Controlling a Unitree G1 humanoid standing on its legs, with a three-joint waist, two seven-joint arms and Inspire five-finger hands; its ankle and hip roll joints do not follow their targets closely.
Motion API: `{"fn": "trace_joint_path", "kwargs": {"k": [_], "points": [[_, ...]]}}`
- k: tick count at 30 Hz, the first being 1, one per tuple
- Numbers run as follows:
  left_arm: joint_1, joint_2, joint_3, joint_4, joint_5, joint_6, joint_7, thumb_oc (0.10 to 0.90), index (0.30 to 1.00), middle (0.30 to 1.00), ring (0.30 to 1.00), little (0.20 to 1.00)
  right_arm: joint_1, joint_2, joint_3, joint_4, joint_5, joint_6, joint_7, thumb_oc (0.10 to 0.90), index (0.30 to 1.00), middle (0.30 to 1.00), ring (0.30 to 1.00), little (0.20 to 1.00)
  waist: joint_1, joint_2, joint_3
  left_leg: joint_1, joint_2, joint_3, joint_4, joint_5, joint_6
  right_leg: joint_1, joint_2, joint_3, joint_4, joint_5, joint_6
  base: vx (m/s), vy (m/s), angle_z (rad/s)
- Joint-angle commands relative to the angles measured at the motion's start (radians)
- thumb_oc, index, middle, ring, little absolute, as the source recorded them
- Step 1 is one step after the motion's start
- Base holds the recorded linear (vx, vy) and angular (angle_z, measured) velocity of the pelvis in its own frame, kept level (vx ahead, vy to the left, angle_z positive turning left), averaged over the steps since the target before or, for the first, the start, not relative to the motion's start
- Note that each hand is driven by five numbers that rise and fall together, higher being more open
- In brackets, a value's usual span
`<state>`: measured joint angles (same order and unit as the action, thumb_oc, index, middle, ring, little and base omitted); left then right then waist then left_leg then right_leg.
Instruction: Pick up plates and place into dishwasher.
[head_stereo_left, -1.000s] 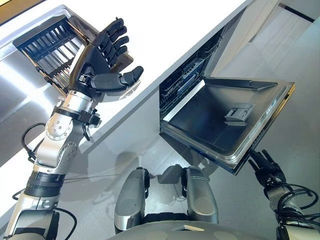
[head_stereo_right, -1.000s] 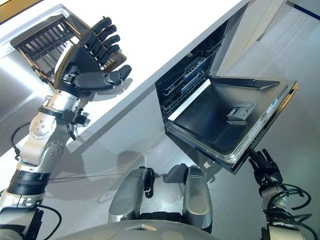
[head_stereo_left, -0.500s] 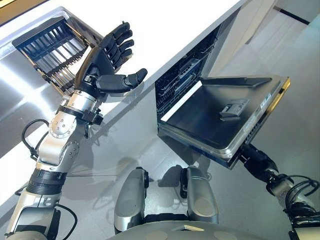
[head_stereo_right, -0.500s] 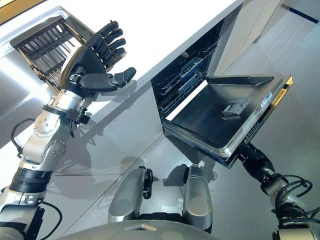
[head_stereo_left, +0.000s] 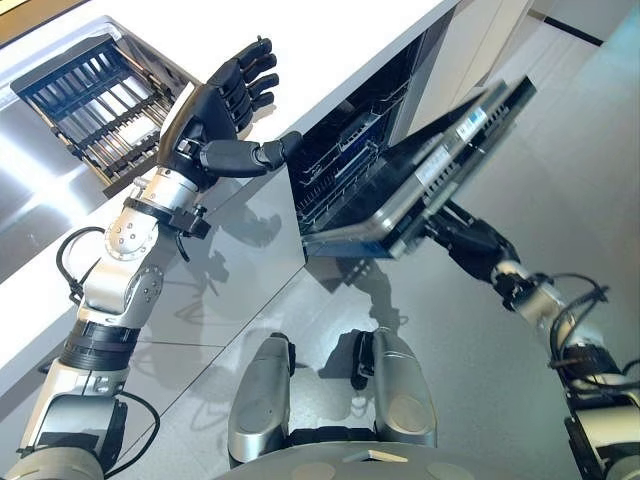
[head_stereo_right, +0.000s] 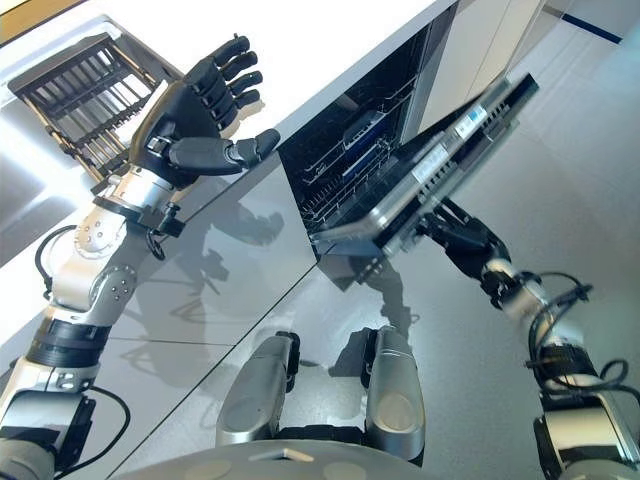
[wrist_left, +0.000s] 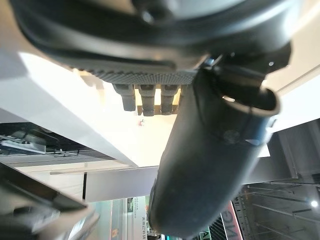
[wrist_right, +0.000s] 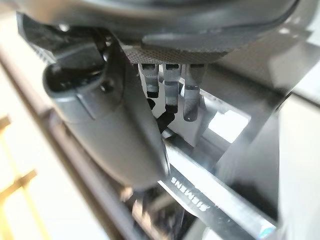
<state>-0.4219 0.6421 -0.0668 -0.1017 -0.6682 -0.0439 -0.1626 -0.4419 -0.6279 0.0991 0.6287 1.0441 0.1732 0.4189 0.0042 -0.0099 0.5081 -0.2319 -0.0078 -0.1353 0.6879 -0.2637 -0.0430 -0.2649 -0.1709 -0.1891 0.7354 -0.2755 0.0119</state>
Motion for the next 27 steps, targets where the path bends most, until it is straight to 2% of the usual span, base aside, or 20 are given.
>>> {"fn": "trace_joint_path", "kwargs": {"k": [1, 17, 21, 25, 27], "points": [[-0.070, -0.030, -0.042, -0.017, -0.042, -0.070, -0.003, 0.800, 0.900, 0.900, 0.900, 0.900, -0.314, 0.089, 0.040, -0.098, 0.112, -0.085, 0.129, 0.800, 0.900, 0.900, 0.900, 0.900, 0.079, -0.001, -0.144, 0.021, -0.069, 0.072, 0.077, -0.072, 0.075, 0.118, 0.017, 0.042, 0.045, -0.019, -0.040, 0.04, -0.007, 0.18], [-0.116, -0.027, -0.072, 0.022, -0.059, -0.074, 0.014, 0.800, 0.900, 0.900, 0.900, 0.900, -0.394, 0.112, 0.053, 0.026, 0.099, -0.092, 0.039, 0.800, 0.900, 0.900, 0.900, 0.900, 0.095, -0.001, -0.149, 0.029, -0.076, 0.066, 0.088, -0.079, 0.074, 0.129, 0.004, 0.034, 0.056, -0.026, -0.039, 0.02, 0.011, 0.15], [-0.107, -0.018, -0.077, 0.016, -0.069, -0.096, 0.011, 0.800, 0.900, 0.900, 0.900, 0.900, -0.355, 0.097, 0.075, 0.027, 0.010, -0.134, 0.003, 0.800, 0.900, 0.900, 0.900, 0.900, 0.090, -0.008, -0.159, 0.047, -0.072, 0.068, 0.045, -0.061, 0.075, 0.136, 0.006, 0.034, 0.027, -0.012, -0.034, -0.03, 0.001, 0.03], [-0.096, -0.015, -0.070, 0.006, -0.072, -0.127, 0.005, 0.800, 0.900, 0.900, 0.900, 0.900, -0.286, 0.102, 0.077, -0.011, -0.021, -0.171, -0.006, 0.800, 0.900, 0.900, 0.900, 0.900, 0.078, -0.013, -0.172, 0.072, -0.067, 0.071, -0.013, -0.041, 0.072, 0.157, 0.017, 0.037, -0.024, 0.004, -0.029, -0.05, -0.008, 0.01], [-0.089, -0.022, -0.061, -0.004, -0.066, -0.154, -0.002, 0.800, 0.900, 0.900, 0.900, 0.900, -0.206, 0.126, 0.083, -0.062, -0.077, -0.223, -0.049, 0.800, 0.900, 0.900, 0.900, 0.900, 0.064, -0.016, -0.187, 0.099, -0.061, 0.077, -0.069, -0.024, 0.070, 0.184, 0.029, 0.040, -0.083, 0.020, -0.025, -0.06, -0.008, 0.00]]}}
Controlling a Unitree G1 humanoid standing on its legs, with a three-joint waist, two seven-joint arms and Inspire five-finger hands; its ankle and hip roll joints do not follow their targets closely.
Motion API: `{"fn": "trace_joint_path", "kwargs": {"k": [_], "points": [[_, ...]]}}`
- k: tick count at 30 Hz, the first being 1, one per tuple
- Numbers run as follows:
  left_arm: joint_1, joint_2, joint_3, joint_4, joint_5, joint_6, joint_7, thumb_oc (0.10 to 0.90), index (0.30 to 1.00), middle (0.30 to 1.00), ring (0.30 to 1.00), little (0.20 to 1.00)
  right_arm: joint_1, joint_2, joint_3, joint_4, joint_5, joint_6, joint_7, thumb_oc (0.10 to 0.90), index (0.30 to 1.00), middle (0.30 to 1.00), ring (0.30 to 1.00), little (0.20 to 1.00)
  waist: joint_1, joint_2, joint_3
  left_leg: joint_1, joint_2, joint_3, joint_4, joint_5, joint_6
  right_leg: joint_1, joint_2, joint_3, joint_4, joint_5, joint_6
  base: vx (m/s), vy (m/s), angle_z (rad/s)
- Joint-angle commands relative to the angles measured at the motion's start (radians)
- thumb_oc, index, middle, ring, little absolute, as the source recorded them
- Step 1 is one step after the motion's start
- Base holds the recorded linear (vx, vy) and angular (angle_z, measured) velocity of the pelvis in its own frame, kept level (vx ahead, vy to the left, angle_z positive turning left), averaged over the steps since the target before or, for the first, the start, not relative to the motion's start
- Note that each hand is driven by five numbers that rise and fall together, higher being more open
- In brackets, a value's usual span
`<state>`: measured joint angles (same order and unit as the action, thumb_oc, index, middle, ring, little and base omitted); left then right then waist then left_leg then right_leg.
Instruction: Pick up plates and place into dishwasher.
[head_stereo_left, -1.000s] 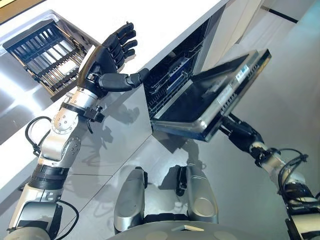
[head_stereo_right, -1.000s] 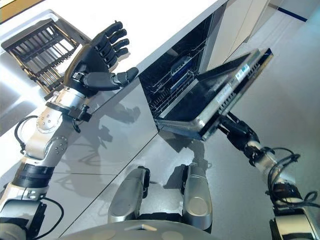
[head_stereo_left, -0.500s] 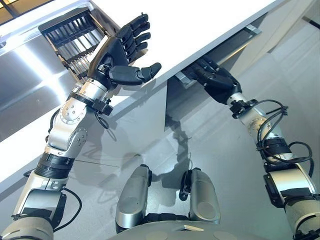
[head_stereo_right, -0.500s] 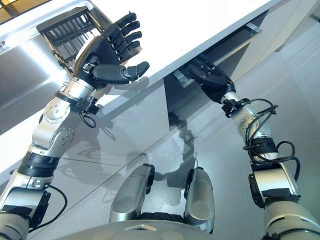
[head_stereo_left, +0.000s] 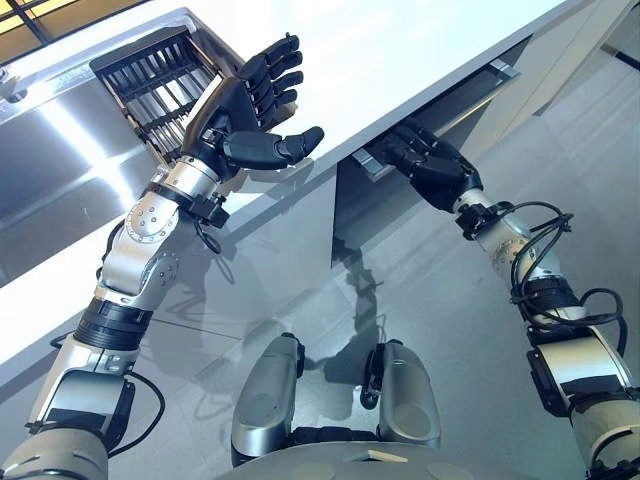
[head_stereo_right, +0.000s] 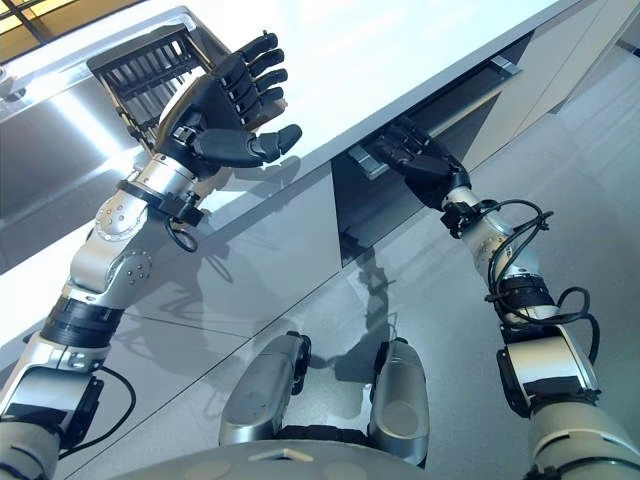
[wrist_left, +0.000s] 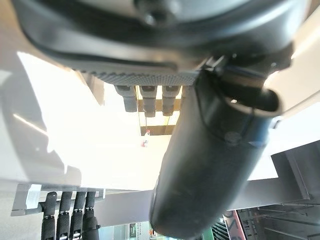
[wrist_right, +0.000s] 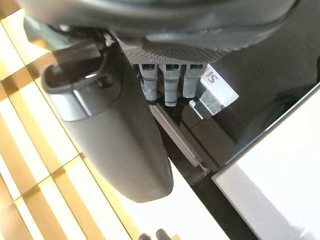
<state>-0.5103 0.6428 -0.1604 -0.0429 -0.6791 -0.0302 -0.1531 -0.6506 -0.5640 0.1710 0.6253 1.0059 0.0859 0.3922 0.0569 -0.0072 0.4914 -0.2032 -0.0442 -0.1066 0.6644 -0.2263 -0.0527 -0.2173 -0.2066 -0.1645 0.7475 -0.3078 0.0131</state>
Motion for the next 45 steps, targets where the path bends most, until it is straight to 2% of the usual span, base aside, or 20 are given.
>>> {"fn": "trace_joint_path", "kwargs": {"k": [1, 8, 12, 20, 22, 24, 26, 28, 30, 31, 33, 35, 39, 43, 45], "points": [[0.003, -0.024, 0.035, -0.065, -0.055, -0.172, -0.013, 0.800, 0.900, 0.900, 0.900, 0.900, 0.017, 0.066, 0.012, -0.069, -0.044, -0.142, -0.031, 0.800, 0.900, 0.900, 0.900, 0.900, 0.009, -0.019, -0.173, 0.077, -0.024, 0.049, -0.056, -0.058, 0.079, 0.143, 0.068, 0.016, -0.108, 0.057, -0.026, -0.04, -0.003, -0.04], [0.086, -0.061, 0.077, -0.104, -0.018, -0.226, -0.032, 0.800, 0.900, 0.900, 0.900, 0.900, 0.280, 0.135, -0.023, -0.278, -0.195, -0.261, -0.159, 0.800, 0.900, 0.900, 0.900, 0.900, -0.040, -0.016, -0.221, 0.180, 0.006, 0.078, -0.257, 0.024, 0.070, 0.222, 0.106, 0.031, -0.303, 0.118, -0.009, -0.04, 0.009, -0.09], [0.152, -0.088, 0.091, -0.130, 0.019, -0.261, -0.036, 0.800, 0.900, 0.900, 0.900, 0.900, 0.423, 0.194, -0.041, -0.404, -0.238, -0.315, -0.168, 0.800, 0.900, 0.900, 0.900, 0.900, -0.074, -0.009, -0.256, 0.231, 0.018, 0.099, -0.379, 0.094, 0.060, 0.254, 0.126, 0.050, -0.428, 0.175, 0.009, -0.05, 0.017, -0.13], [0.197, -0.085, 0.115, -0.182, -0.012, -0.259, -0.108, 0.800, 0.900, 0.900, 0.900, 0.900, 0.570, 0.255, -0.047, -0.463, -0.293, -0.283, -0.165, 0.800, 0.900, 0.900, 0.900, 0.900, -0.117, 0.002, -0.341, 0.291, 0.035, 0.128, -0.616, 0.216, 0.043, 0.295, 0.150, 0.067, -0.660, 0.301, 0.038, -0.06, -0.022, -0.21], [0.194, -0.096, 0.105, -0.196, -0.042, -0.241, -0.131, 0.800, 0.900, 0.900, 0.900, 0.900, 0.591, 0.281, -0.044, -0.445, -0.288, -0.279, -0.191, 0.800, 0.900, 0.900, 0.900, 0.900, -0.124, 0.007, -0.358, 0.304, 0.036, 0.136, -0.669, 0.236, 0.042, 0.302, 0.152, 0.069, -0.704, 0.323, 0.046, -0.06, -0.032, -0.12], [0.192, -0.121, 0.084, -0.210, -0.135, -0.203, -0.185, 0.800, 0.900, 0.900, 0.900, 0.900, 0.614, 0.314, -0.040, -0.415, -0.313, -0.291, -0.255, 0.800, 0.900, 0.900, 0.900, 0.900, -0.131, 0.012, -0.372, 0.317, 0.036, 0.142, -0.723, 0.258, 0.040, 0.311, 0.154, 0.068, -0.750, 0.347, 0.054, -0.04, -0.032, -0.05], [0.193, -0.135, 0.073, -0.218, -0.198, -0.167, -0.231, 0.800, 0.900, 0.900, 0.900, 0.900, 0.622, 0.325, -0.041, -0.396, -0.295, -0.283, -0.274, 0.800, 0.900, 0.900, 0.900, 0.900, -0.135, 0.014, -0.377, 0.321, 0.037, 0.147, -0.738, 0.263, 0.040, 0.314, 0.155, 0.068, -0.770, 0.358, 0.056, -0.04, -0.016, -0.06], [0.198, -0.194, 0.010, -0.229, -0.282, -0.086, -0.317, 0.800, 0.900, 0.900, 0.900, 0.900, 0.630, 0.346, -0.039, -0.351, -0.319, -0.279, -0.304, 0.800, 0.900, 0.900, 0.900, 0.900, -0.144, 0.017, -0.386, 0.323, 0.036, 0.150, -0.752, 0.262, 0.041, 0.313, 0.156, 0.075, -0.800, 0.376, 0.061, -0.03, -0.012, -0.07], [0.200, -0.216, -0.020, -0.227, -0.334, -0.041, -0.355, 0.800, 0.900, 0.900, 0.900, 0.900, 0.629, 0.347, -0.031, -0.329, -0.313, -0.272, -0.307, 0.800, 0.900, 0.900, 0.900, 0.900, -0.146, 0.018, -0.388, 0.324, 0.035, 0.154, -0.752, 0.260, 0.043, 0.315, 0.156, 0.078, -0.810, 0.382, 0.062, 0.00, -0.004, -0.06], [0.204, -0.259, -0.077, -0.210, -0.367, 0.010, -0.432, 0.800, 0.900, 0.900, 0.900, 0.900, 0.618, 0.346, -0.019, -0.267, -0.315, -0.262, -0.314, 0.800, 0.900, 0.900, 0.900, 0.900, -0.148, 0.021, -0.391, 0.332, 0.038, 0.160, -0.752, 0.245, 0.044, 0.323, 0.158, 0.081, -0.809, 0.373, 0.063, 0.04, -0.006, -0.11], [0.216, -0.287, -0.130, -0.192, -0.439, 0.058, -0.461, 0.800, 0.900, 0.900, 0.900, 0.900, 0.602, 0.338, -0.008, -0.204, -0.288, -0.248, -0.309, 0.800, 0.900, 0.900, 0.900, 0.900, -0.146, 0.023, -0.394, 0.333, 0.038, 0.162, -0.752, 0.242, 0.045, 0.322, 0.159, 0.084, -0.808, 0.374, 0.063, 0.04, -0.011, -0.10], [0.231, -0.323, -0.164, -0.142, -0.452, 0.129, -0.508, 0.800, 0.900, 0.900, 0.900, 0.900, 0.586, 0.330, -0.002, -0.139, -0.274, -0.241, -0.308, 0.800, 0.900, 0.900, 0.900, 0.900, -0.144, 0.021, -0.399, 0.336, 0.038, 0.166, -0.752, 0.237, 0.047, 0.321, 0.161, 0.088, -0.806, 0.372, 0.060, 0.04, -0.025, -0.07], [0.296, -0.372, -0.232, 0.005, -0.458, 0.202, -0.531, 0.800, 0.900, 0.900, 0.900, 0.900, 0.572, 0.316, 0.007, -0.056, -0.268, -0.220, -0.288, 0.800, 0.900, 0.900, 0.900, 0.900, -0.139, 0.018, -0.404, 0.339, 0.038, 0.167, -0.752, 0.229, 0.053, 0.321, 0.165, 0.095, -0.803, 0.370, 0.056, 0.05, -0.037, -0.04], [0.374, -0.392, -0.250, 0.216, -0.413, 0.231, -0.637, 0.800, 0.900, 0.900, 0.900, 0.900, 0.557, 0.304, -0.019, 0.056, -0.252, -0.214, -0.239, 0.800, 0.900, 0.900, 0.900, 0.900, -0.128, 0.012, -0.408, 0.340, 0.037, 0.160, -0.752, 0.227, 0.057, 0.319, 0.171, 0.097, -0.796, 0.364, 0.052, 0.04, -0.039, -0.06], [0.403, -0.391, -0.254, 0.309, -0.365, 0.226, -0.654, 0.800, 0.900, 0.900, 0.900, 0.900, 0.543, 0.299, -0.034, 0.111, -0.253, -0.213, -0.222, 0.800, 0.900, 0.900, 0.900, 0.900, -0.120, 0.009, -0.409, 0.339, 0.037, 0.158, -0.752, 0.227, 0.057, 0.319, 0.173, 0.096, -0.795, 0.363, 0.051, 0.04, -0.034, -0.01]]}}
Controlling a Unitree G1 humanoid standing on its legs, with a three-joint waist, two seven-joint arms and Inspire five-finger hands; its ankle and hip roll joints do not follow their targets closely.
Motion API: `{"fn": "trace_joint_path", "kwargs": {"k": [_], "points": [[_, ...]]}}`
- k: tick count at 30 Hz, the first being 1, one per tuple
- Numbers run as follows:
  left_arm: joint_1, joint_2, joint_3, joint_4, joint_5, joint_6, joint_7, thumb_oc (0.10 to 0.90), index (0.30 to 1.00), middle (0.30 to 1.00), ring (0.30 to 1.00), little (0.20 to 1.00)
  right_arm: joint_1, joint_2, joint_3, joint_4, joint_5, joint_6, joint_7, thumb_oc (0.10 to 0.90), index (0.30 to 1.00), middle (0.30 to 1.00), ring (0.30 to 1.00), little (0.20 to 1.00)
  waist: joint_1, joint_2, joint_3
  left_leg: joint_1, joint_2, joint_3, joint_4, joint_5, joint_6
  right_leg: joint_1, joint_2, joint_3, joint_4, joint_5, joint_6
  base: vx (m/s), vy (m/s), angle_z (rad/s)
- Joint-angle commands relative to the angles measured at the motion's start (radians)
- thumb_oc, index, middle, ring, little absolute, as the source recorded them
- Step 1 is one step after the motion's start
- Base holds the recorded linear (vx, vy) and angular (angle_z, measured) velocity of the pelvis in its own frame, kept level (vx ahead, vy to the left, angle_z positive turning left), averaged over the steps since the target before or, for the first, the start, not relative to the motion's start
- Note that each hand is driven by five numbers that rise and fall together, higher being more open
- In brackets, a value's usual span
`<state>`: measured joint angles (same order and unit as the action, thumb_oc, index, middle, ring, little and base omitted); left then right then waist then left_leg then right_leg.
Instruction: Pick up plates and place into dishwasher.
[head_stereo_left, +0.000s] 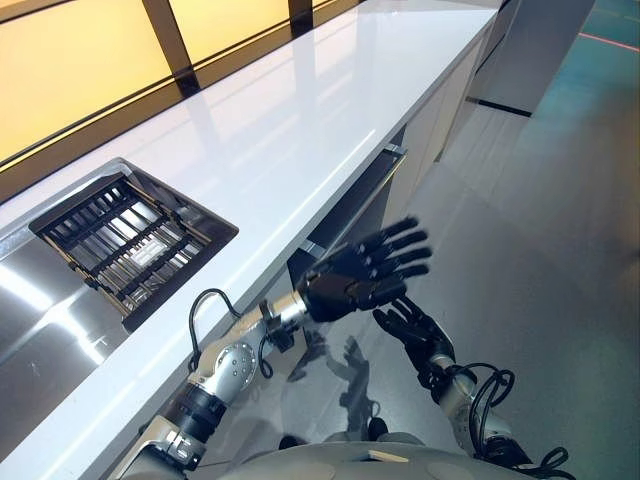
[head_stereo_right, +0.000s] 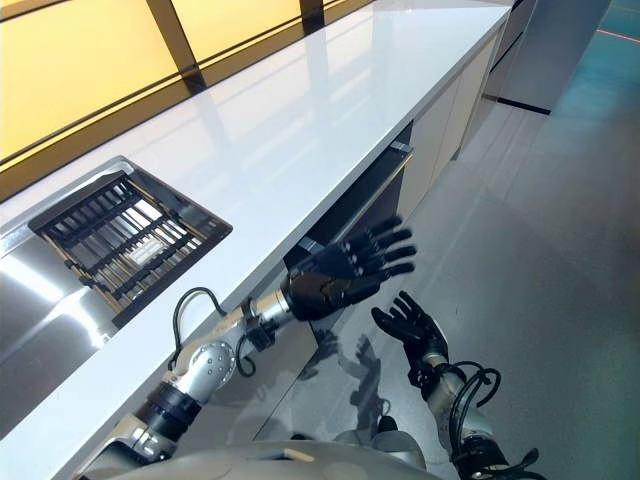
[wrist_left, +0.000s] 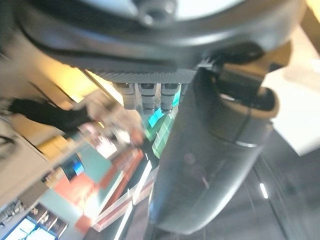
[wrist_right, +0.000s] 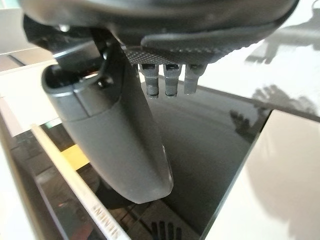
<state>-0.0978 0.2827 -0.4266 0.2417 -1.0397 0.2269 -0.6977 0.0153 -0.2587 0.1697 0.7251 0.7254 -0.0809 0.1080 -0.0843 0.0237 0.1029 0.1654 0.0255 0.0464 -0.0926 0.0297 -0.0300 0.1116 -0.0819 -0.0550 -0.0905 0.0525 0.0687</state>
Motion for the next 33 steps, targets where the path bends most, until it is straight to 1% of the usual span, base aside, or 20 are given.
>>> {"fn": "trace_joint_path", "kwargs": {"k": [1, 2, 4, 5, 6, 8, 12, 16, 17, 18, 20, 21, 22, 23, 24, 25, 27, 29, 30, 33], "points": [[0.001, -0.034, 0.011, 0.065, 0.011, -0.043, -0.115, 0.800, 0.900, 0.900, 0.900, 0.900, -0.125, -0.008, -0.034, 0.025, 0.029, -0.045, 0.065, 0.800, 0.900, 0.900, 0.900, 0.900, 0.024, -0.022, -0.021, -0.030, -0.033, 0.004, 0.005, -0.028, 0.035, -0.010, 0.049, -0.014, 0.044, 0.003, -0.005, 0.04, -0.026, 0.01], [0.012, -0.039, 0.017, 0.128, 0.034, -0.063, -0.109, 0.800, 0.900, 0.900, 0.900, 0.900, -0.127, -0.006, -0.038, 0.041, 0.026, -0.042, 0.067, 0.800, 0.900, 0.900, 0.900, 0.900, 0.027, -0.024, -0.022, -0.031, -0.033, 0.003, 0.005, -0.028, 0.035, -0.010, 0.049, -0.015, 0.044, 0.003, -0.005, 0.04, -0.030, 0.00], [0.025, -0.039, 0.037, 0.264, 0.133, -0.105, -0.088, 0.800, 0.900, 0.900, 0.900, 0.900, -0.127, -0.003, -0.046, 0.078, 0.020, -0.034, 0.071, 0.800, 0.900, 0.900, 0.900, 0.900, 0.034, -0.028, -0.024, -0.033, -0.033, -0.001, 0.005, -0.027, 0.035, -0.010, 0.049, -0.018, 0.045, 0.001, -0.005, 0.05, -0.035, 0.02], [0.033, -0.035, 0.044, 0.336, 0.213, -0.146, -0.071, 0.800, 0.900, 0.900, 0.900, 0.900, -0.126, -0.003, -0.049, 0.095, 0.021, -0.025, 0.072, 0.800, 0.900, 0.900, 0.900, 0.900, 0.038, -0.030, -0.024, -0.034, -0.033, -0.003, 0.005, -0.026, 0.036, -0.012, 0.050, -0.020, 0.047, 0.000, -0.004, 0.04, -0.028, 0.05], [0.038, -0.031, 0.045, 0.383, 0.257, -0.170, -0.056, 0.800, 0.900, 0.900, 0.900, 0.900, -0.127, -0.003, -0.052, 0.112, 0.022, -0.017, 0.074, 0.800, 0.900, 0.900, 0.900, 0.900, 0.040, -0.031, -0.024, -0.035, -0.033, -0.004, 0.005, -0.025, 0.036, -0.012, 0.050, -0.022, 0.046, 0.001, -0.004, 0.03, -0.021, 0.04], [0.046, -0.032, 0.051, 0.464, 0.315, -0.192, -0.022, 0.800, 0.900, 0.900, 0.900, 0.900, -0.128, 0.000, -0.057, 0.151, 0.009, -0.003, 0.078, 0.800, 0.900, 0.900, 0.900, 0.900, 0.045, -0.032, -0.024, -0.037, -0.032, -0.006, 0.005, -0.023, 0.036, -0.011, 0.050, -0.026, 0.043, 0.001, -0.003, 0.04, -0.017, 0.03], [0.039, -0.044, 0.094, 0.696, 0.475, -0.260, 0.072, 0.800, 0.900, 0.900, 0.900, 0.900, -0.136, 0.008, -0.060, 0.256, -0.020, 0.021, 0.093, 0.800, 0.900, 0.900, 0.900, 0.900, 0.055, -0.035, -0.029, -0.040, -0.031, -0.007, 0.005, -0.021, 0.038, -0.006, 0.053, -0.035, 0.035, -0.002, -0.003, 0.05, -0.017, 0.02], [0.037, -0.057, 0.115, 0.852, 0.555, -0.297, 0.175, 0.800, 0.900, 0.900, 0.900, 0.900, -0.132, 0.021, -0.047, 0.339, -0.075, 0.028, 0.109, 0.800, 0.900, 0.900, 0.900, 0.900, 0.057, -0.037, -0.035, -0.038, -0.031, -0.012, 0.005, -0.022, 0.038, 0.001, 0.055, -0.039, 0.031, -0.009, -0.005, 0.04, -0.004, 0.01], [0.037, -0.057, 0.115, 0.853, 0.555, -0.298, 0.175, 0.800, 0.900, 0.900, 0.900, 0.900, -0.133, 0.021, -0.047, 0.339, -0.075, 0.028, 0.110, 0.800, 0.900, 0.900, 0.900, 0.900, 0.057, -0.037, -0.035, -0.038, -0.031, -0.012, 0.005, -0.022, 0.038, 0.001, 0.055, -0.039, 0.031, -0.009, -0.005, 0.04, 0.000, 0.00], [0.044, -0.060, 0.132, 0.926, 0.620, -0.330, 0.257, 0.800, 0.900, 0.900, 0.900, 0.900, -0.124, 0.030, -0.031, 0.374, -0.132, 0.035, 0.108, 0.800, 0.900, 0.900, 0.900, 0.900, 0.060, -0.039, -0.040, -0.038, -0.031, -0.015, 0.005, -0.022, 0.038, 0.004, 0.055, -0.042, 0.028, -0.011, -0.005, 0.03, 0.003, 0.03], [0.050, -0.064, 0.151, 0.990, 0.708, -0.348, 0.360, 0.800, 0.900, 0.900, 0.900, 0.900, -0.117, 0.040, -0.016, 0.418, -0.159, 0.042, 0.099, 0.800, 0.900, 0.900, 0.900, 0.900, 0.063, -0.039, -0.043, -0.036, -0.032, -0.021, 0.005, -0.023, 0.036, 0.010, 0.053, -0.049, 0.024, -0.014, -0.005, 0.04, 0.014, 0.04], [0.052, -0.064, 0.157, 1.008, 0.758, -0.347, 0.406, 0.800, 0.900, 0.900, 0.900, 0.900, -0.113, 0.044, -0.011, 0.435, -0.175, 0.048, 0.095, 0.800, 0.900, 0.900, 0.900, 0.900, 0.064, -0.039, -0.043, -0.035, -0.033, -0.025, 0.005, -0.023, 0.036, 0.013, 0.053, -0.051, 0.024, -0.016, -0.006, 0.03, 0.030, 0.04], [0.056, -0.065, 0.155, 1.032, 0.862, -0.351, 0.495, 0.800, 0.900, 0.900, 0.900, 0.900, -0.109, 0.054, -0.004, 0.464, -0.216, 0.050, 0.084, 0.800, 0.900, 0.900, 0.900, 0.900, 0.066, -0.038, -0.045, -0.035, -0.033, -0.027, 0.006, -0.023, 0.035, 0.015, 0.052, -0.052, 0.023, -0.018, -0.006, 0.02, 0.032, 0.03], [0.058, -0.064, 0.145, 1.041, 0.928, -0.348, 0.550, 0.800, 0.900, 0.900, 0.900, 0.900, -0.106, 0.058, 0.002, 0.477, -0.232, 0.048, 0.073, 0.800, 0.900, 0.900, 0.900, 0.900, 0.067, -0.037, -0.045, -0.036, -0.034, -0.028, 0.007, -0.023, 0.035, 0.015, 0.051, -0.053, 0.022, -0.018, -0.006, 0.01, 0.040, 0.07], [0.060, -0.063, 0.128, 1.049, 1.012, -0.344, 0.632, 0.800, 0.900, 0.900, 0.900, 0.900, -0.103, 0.063, 0.011, 0.491, -0.250, 0.052, 0.056, 0.800, 0.900, 0.900, 0.900, 0.900, 0.068, -0.036, -0.045, -0.037, -0.035, -0.030, 0.008, -0.023, 0.035, 0.015, 0.051, -0.055, 0.022, -0.018, -0.006, 0.00, 0.041, 0.09], [0.063, -0.061, 0.112, 1.054, 1.035, -0.343, 0.671, 0.800, 0.900, 0.900, 0.900, 0.900, -0.101, 0.066, 0.018, 0.501, -0.268, 0.063, 0.042, 0.800, 0.900, 0.900, 0.900, 0.900, 0.068, -0.033, -0.044, -0.038, -0.035, -0.031, 0.010, -0.024, 0.034, 0.015, 0.050, -0.053, 0.024, -0.020, -0.005, 0.00, 0.053, 0.09], [0.068, -0.073, 0.114, 1.060, 0.984, -0.289, 0.717, 0.800, 0.900, 0.900, 0.900, 0.900, -0.092, 0.070, 0.035, 0.525, -0.371, 0.083, 0.025, 0.800, 0.900, 0.900, 0.900, 0.900, 0.068, -0.027, -0.041, -0.036, -0.037, -0.034, 0.011, -0.025, 0.035, 0.016, 0.049, -0.054, 0.024, -0.021, -0.005, 0.00, 0.057, -0.01], [0.075, -0.083, 0.136, 1.066, 0.947, -0.235, 0.747, 0.800, 0.900, 0.900, 0.900, 0.900, -0.079, 0.075, 0.046, 0.537, -0.389, 0.081, 0.025, 0.800, 0.900, 0.900, 0.900, 0.900, 0.071, -0.025, -0.039, -0.038, -0.038, -0.039, 0.013, -0.024, 0.034, 0.016, 0.046, -0.057, 0.025, -0.021, -0.004, 0.00, 0.041, 0.05], [0.083, -0.090, 0.162, 1.080, 0.936, -0.205, 0.795, 0.800, 0.900, 0.900, 0.900, 0.900, -0.073, 0.081, 0.044, 0.536, -0.390, 0.096, 0.027, 0.800, 0.900, 0.900, 0.900, 0.900, 0.073, -0.026, -0.037, -0.039, -0.040, -0.045, 0.014, -0.024, 0.034, 0.017, 0.045, -0.059, 0.026, -0.022, -0.005, 0.00, 0.024, 0.13], [0.090, -0.101, 0.192, 1.102, 0.938, -0.184, 0.820, 0.800, 0.900, 0.900, 0.900, 0.900, -0.069, 0.089, 0.047, 0.541, -0.422, 0.109, 0.032, 0.800, 0.900, 0.900, 0.900, 0.900, 0.075, -0.030, -0.034, -0.041, -0.043, -0.049, 0.015, -0.024, 0.034, 0.015, 0.043, -0.060, 0.029, -0.022, -0.006, 0.00, 0.010, 0.11]]}}
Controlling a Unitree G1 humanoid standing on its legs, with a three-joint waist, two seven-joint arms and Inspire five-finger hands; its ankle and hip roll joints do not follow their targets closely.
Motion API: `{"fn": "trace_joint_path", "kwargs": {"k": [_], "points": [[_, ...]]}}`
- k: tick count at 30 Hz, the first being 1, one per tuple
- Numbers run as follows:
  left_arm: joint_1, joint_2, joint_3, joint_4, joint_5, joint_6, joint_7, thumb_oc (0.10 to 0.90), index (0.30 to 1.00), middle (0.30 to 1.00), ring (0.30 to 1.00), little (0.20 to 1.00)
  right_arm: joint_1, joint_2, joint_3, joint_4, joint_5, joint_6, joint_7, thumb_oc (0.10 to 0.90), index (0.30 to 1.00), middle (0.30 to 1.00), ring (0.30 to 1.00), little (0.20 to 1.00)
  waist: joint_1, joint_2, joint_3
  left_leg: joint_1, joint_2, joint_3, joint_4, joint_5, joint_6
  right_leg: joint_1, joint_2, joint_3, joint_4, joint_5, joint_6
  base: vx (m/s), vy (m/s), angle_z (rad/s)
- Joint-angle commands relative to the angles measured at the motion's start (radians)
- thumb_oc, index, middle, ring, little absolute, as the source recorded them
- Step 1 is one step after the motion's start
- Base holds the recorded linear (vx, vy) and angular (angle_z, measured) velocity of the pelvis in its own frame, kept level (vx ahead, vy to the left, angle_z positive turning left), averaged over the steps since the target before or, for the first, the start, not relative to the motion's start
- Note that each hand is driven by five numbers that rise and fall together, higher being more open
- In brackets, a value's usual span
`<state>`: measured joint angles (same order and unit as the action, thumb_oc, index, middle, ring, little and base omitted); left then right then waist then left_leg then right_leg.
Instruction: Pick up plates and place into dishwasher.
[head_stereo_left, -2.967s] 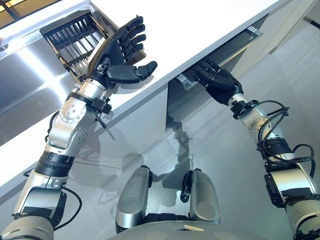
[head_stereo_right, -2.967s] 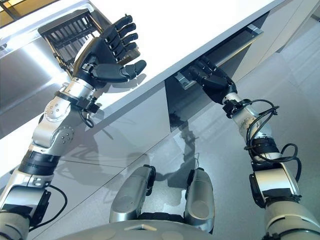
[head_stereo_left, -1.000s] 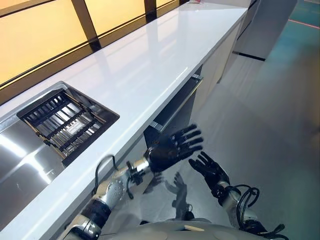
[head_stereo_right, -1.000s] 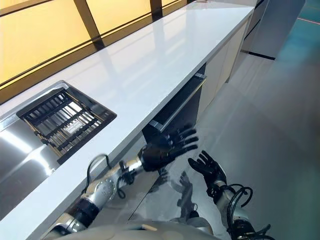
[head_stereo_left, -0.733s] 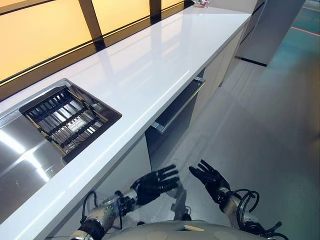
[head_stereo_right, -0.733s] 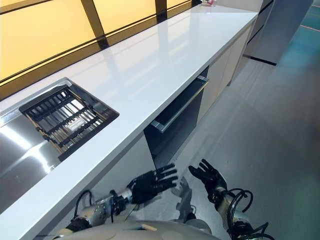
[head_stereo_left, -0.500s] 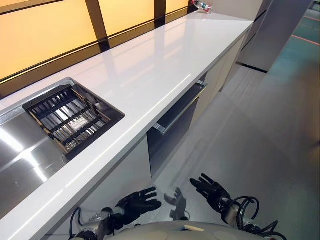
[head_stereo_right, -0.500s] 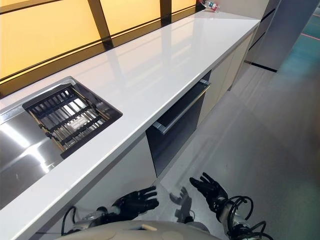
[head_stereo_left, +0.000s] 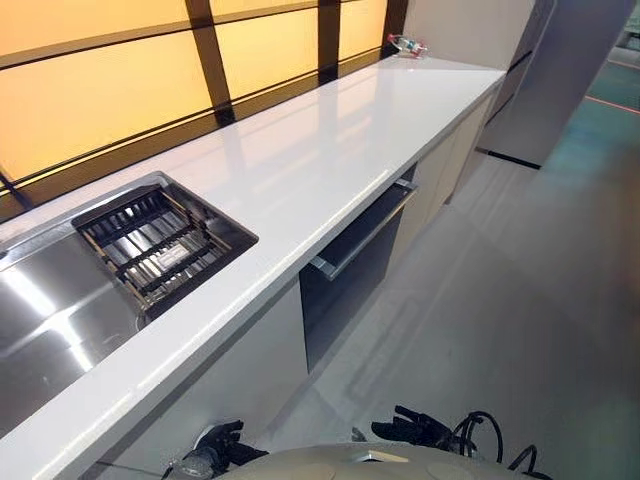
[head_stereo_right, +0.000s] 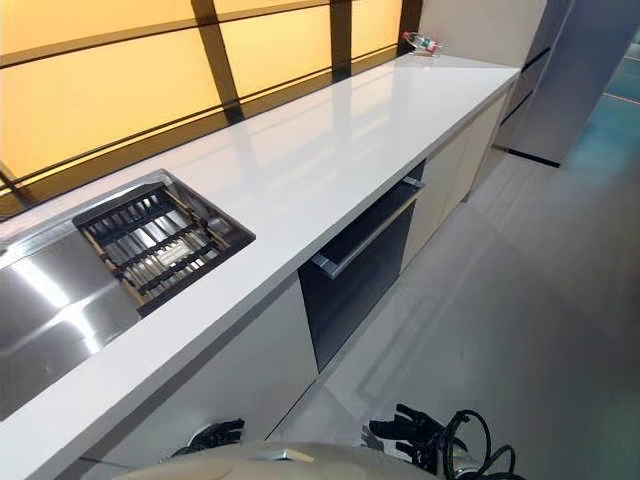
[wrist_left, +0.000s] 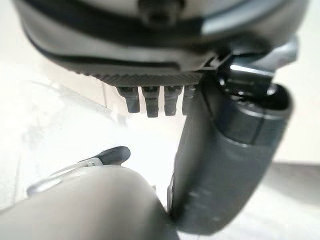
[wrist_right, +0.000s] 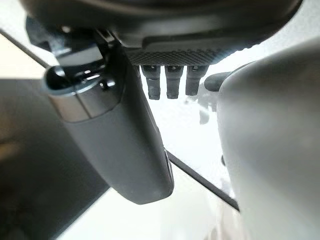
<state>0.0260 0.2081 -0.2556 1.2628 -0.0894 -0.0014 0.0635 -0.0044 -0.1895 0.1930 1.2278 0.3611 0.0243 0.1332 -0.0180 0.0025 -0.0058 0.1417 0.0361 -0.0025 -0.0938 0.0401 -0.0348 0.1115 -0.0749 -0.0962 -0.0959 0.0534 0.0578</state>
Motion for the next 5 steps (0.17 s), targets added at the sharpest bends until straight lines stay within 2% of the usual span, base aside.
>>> {"fn": "trace_joint_path", "kwargs": {"k": [1, 5], "points": [[-0.034, -0.030, 0.026, 0.086, -0.008, 0.053, 0.064, 0.800, 0.900, 0.900, 0.900, 0.900, -0.049, 0.021, 0.027, 0.041, -0.076, 0.005, 0.006, 0.800, 0.900, 0.900, 0.900, 0.900, 0.009, -0.010, 0.075, -0.018, -0.055, 0.000, 0.016, -0.034, 0.039, 0.015, 0.036, -0.019, 0.035, -0.023, 0.005, -0.01, 0.005, 0.12], [-0.037, -0.035, 0.015, 0.082, 0.000, 0.066, 0.066, 0.800, 0.900, 0.900, 0.900, 0.900, -0.051, 0.021, 0.056, 0.041, -0.102, 0.009, 0.006, 0.800, 0.900, 0.900, 0.900, 0.900, 0.011, -0.012, 0.079, -0.020, -0.057, -0.002, 0.017, -0.036, 0.041, 0.010, 0.036, -0.019, 0.040, -0.025, 0.003, -0.01, 0.009, 0.05]]}}
